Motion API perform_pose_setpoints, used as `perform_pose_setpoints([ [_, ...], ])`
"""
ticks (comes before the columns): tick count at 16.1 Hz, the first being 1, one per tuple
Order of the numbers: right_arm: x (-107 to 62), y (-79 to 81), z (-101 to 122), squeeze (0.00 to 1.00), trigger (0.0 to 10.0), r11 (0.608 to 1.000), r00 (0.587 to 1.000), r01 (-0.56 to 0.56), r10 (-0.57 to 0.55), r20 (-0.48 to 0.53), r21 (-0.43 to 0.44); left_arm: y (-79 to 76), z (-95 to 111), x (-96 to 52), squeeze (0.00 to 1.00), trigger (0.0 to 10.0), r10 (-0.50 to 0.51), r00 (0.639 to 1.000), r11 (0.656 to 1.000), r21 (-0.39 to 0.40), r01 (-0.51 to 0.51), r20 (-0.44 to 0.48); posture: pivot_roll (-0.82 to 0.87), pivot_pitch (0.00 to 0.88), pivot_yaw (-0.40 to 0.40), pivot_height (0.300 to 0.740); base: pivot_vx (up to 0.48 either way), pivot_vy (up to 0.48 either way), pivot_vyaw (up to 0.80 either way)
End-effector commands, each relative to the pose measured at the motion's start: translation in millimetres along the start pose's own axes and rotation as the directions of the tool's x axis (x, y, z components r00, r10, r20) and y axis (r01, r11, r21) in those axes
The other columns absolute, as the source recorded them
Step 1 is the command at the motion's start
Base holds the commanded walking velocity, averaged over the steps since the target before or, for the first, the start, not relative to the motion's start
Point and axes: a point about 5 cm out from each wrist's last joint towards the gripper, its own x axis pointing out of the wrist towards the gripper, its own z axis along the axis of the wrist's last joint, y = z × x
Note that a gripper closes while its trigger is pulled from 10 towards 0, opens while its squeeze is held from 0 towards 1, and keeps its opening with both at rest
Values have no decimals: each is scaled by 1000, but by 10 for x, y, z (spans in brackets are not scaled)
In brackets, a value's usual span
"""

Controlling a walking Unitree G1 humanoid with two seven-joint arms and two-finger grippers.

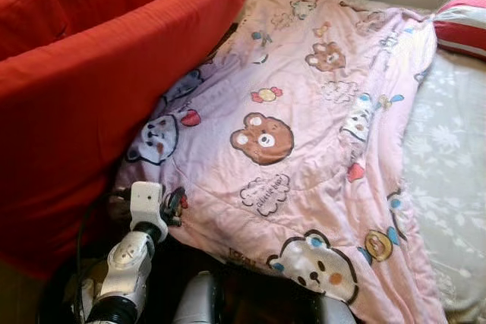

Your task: Clean up the room

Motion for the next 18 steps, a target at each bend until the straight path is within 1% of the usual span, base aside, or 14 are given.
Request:
perform_pose_setpoints([
  [1, -11, 165, 55, 0, 10000, 994, 994, -98, 99, 39, -42, 24, -71, -44, 0, 10000, 0, 1000, 1000, 26, 1, -26, 151, 123, 21, 636, 0, 0, 0],
  [2, -7, 221, 101, 0, 10000, 994, 992, -106, 108, 58, -35, 30, -77, -50, 0, 10000, 3, 1000, 1000, 26, -2, -27, 155, 123, 21, 636, 0, 0, 0],
  [4, -10, 286, 134, 0, 10000, 991, 989, -124, 128, 72, -55, 36, -78, -53, 0, 10000, 6, 1000, 1000, 26, -5, -26, 158, 124, 21, 649, 0, 0, 0],
  [7, -21, 291, 115, 0, 10000, 989, 987, -137, 141, 75, -60, 46, -80, -50, 0, 10000, 6, 1000, 1000, 29, -5, -26, 156, 123, 23, 680, 0, 0, 0],
  [12, -39, 319, 102, 0, 10000, 986, 983, -153, 159, 86, -72, 51, -88, -50, 0, 10000, 6, 1000, 999, 32, -5, -31, 155, 124, 22, 715, 0, 0, 0],
  [13, -39, 319, 102, 0, 10000, 986, 983, -153, 159, 86, -72, 51, -88, -50, 0, 10000, 6, 1000, 999, 32, -5, -31, 155, 124, 22, 715, 0, 0, 0],
  [14, -42, 346, 101, 0, 10000, 983, 982, -160, 168, 82, -92, 46, -100, -52, 0, 10000, 2, 999, 1000, 30, -1, -37, 155, 124, 23, 720, 0, 0, 0],
  [15, -51, 361, 56, 0, 10000, 980, 984, -163, 170, 51, -117, 45, -117, -58, 0, 10000, -1, 999, 1000, 30, 2, -44, 156, 129, 23, 720, 0, 0, 0],
  [16, -58, 350, 20, 659, 10000, 979, 986, -157, 162, 36, -128, 49, -126, -63, 0, 10000, 0, 999, 1000, 30, 2, -48, 157, 130, 23, 720, 0, 0, 0],
  [17, -65, 336, -3, 1000, 10000, 981, 987, -152, 157, 31, -123, 53, -131, -68, 0, 10000, 1, 999, 1000, 30, 1, -50, 159, 134, 24, 720, 0, 0, 0],
  [18, -71, 327, -21, 1000, 10000, 981, 988, -150, 154, 27, -120, 58, -137, -74, 0, 10000, 1, 999, 1000, 31, 0, -52, 162, 136, 24, 720, 0, 0, 0],
])
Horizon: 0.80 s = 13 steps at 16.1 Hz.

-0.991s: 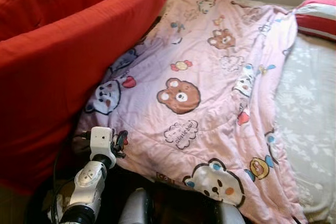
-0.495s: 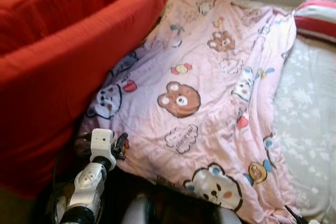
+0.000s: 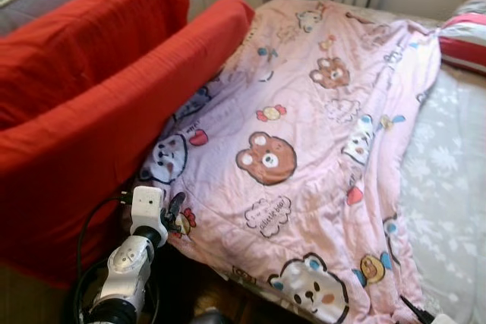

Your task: Clean up the room

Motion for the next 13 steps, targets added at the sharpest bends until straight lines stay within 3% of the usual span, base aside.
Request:
perform_pose_setpoints([
  [1, -33, -69, -100, 1000, 10000, 1000, 999, 26, -26, -36, -10, 51, -85, -55, 0, 10000, 11, 999, 1000, 4, -10, -36, 162, 136, 24, 720, 0, 0, 0],
  [6, -72, -78, -195, 1000, 10000, 998, 996, 48, -50, -75, -27, 57, -111, -57, 0, 10000, 9, 999, 1000, 2, -9, -51, 157, 130, 23, 720, 0, 0, 0],
  [13, -59, -87, -126, 1000, 10000, 996, 996, 87, -87, -28, -24, 49, -177, -70, 0, 10000, 16, 997, 1000, -8, -17, -79, 149, 119, 17, 720, 0, 0, 0],
])
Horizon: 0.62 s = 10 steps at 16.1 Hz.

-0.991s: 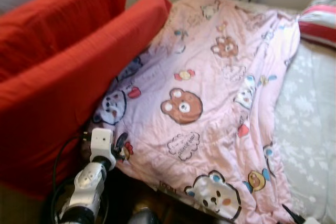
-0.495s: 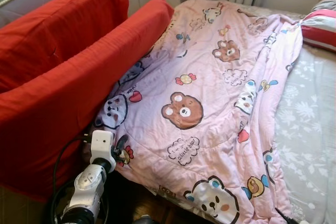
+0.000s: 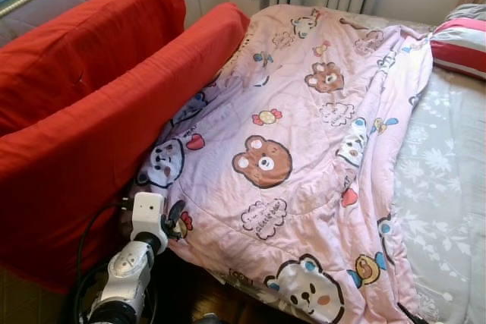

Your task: Clean up the room

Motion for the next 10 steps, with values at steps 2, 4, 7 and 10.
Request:
perform_pose_setpoints([
  [2, -12, 9, 47, 1000, 10000, 1000, 998, -8, 8, 59, 3, 61, -82, -50, 0, 10000, 20, 999, 1000, 4, -20, -31, 149, 114, 14, 720, 0, 0, 0],
  [4, -16, 125, 174, 1000, 10000, 998, 987, -59, 63, 147, -29, 92, -139, -74, 0, 10000, 41, 997, 999, -4, -41, -59, 143, 109, 13, 720, 0, 0, 0],
  [7, -16, 471, 265, 0, 10000, 963, 959, -249, 260, 112, -107, 116, -351, -156, 0, 10000, 85, 982, 995, -33, -92, -171, 134, 89, 11, 720, 0, 0, 0],
  [10, -60, 790, 316, 0, 10000, 894, 909, -395, 413, 50, -209, 133, -544, -255, 0, 10000, 118, 953, 987, -75, -145, -279, 112, 68, 13, 720, 0, 0, 0],
])
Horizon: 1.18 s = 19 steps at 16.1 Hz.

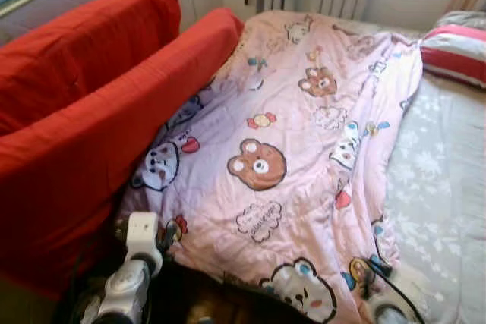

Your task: Clean up the room

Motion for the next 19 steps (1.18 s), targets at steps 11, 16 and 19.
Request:
perform_pose_setpoints([
  [11, -53, 274, -242, 0, 10000, 927, 961, -231, 168, -222, -296, 103, -673, -294, 0, 10000, 110, 938, 991, -30, -127, -330, 116, 0, 9, 740, 0, 0, 0],
  [16, -145, 143, -442, 0, 10000, 940, 948, -215, 135, -287, -266, 89, -717, -318, 0, 10000, 108, 932, 993, -10, -118, -347, 103, 0, 13, 740, 0, 0, 0],
  [19, -159, 146, -471, 0, 10000, 940, 945, -214, 131, -299, -265, 64, -735, -326, 0, 10000, 96, 933, 994, -18, -109, -347, 102, 0, 11, 740, 0, 0, 0],
])
